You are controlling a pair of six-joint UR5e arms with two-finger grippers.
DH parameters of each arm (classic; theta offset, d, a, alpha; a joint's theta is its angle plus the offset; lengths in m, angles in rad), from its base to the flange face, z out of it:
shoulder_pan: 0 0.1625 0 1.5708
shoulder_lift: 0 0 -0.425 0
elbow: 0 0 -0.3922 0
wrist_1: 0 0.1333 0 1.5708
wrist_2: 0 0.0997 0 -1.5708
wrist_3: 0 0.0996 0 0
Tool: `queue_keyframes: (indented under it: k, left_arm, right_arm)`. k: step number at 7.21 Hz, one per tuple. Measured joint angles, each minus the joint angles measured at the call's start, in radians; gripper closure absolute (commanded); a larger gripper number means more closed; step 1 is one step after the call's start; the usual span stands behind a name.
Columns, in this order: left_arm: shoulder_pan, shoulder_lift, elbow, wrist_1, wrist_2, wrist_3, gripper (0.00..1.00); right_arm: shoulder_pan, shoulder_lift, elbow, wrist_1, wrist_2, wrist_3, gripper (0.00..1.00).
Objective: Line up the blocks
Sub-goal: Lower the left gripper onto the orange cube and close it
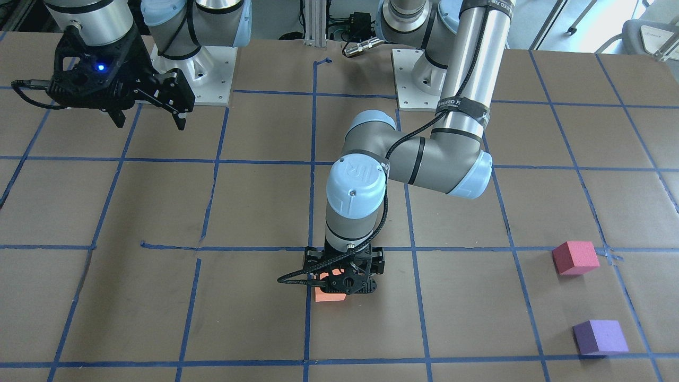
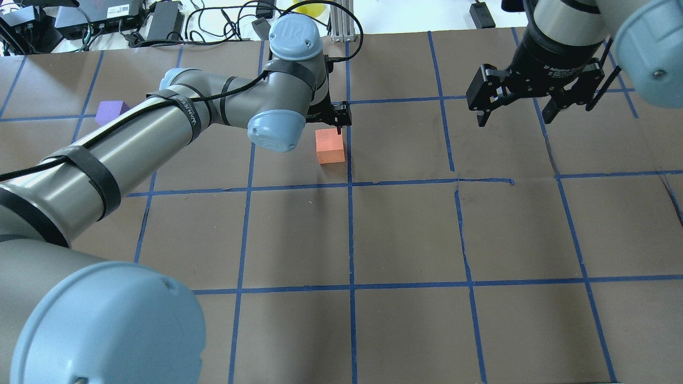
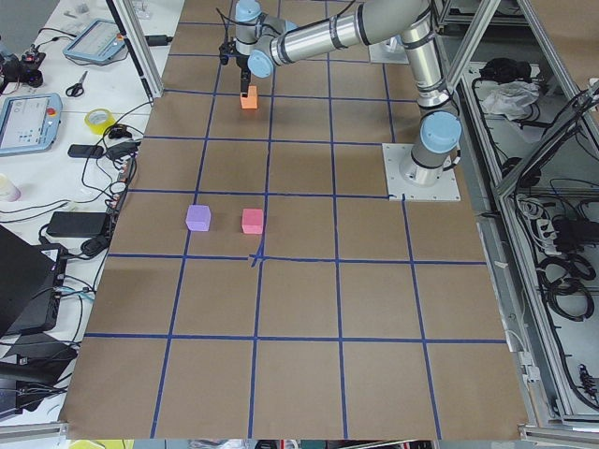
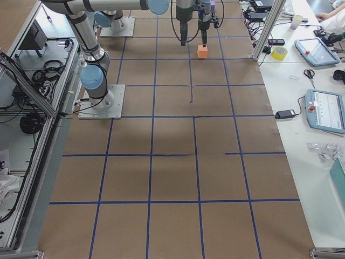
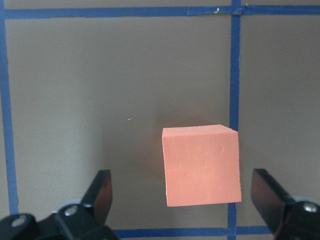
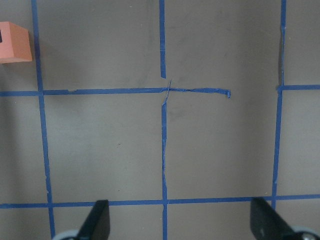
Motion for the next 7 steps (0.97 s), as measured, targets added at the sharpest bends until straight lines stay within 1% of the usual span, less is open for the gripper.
queue_keyframes:
  k: [7]
  left_arm:
    - [-0.022, -0.059, 0.009, 0.001, -0.002, -0.09, 0.0]
  right_arm:
    - [0.005, 0.007, 0.007, 0.001, -0.005, 0.004, 0.0]
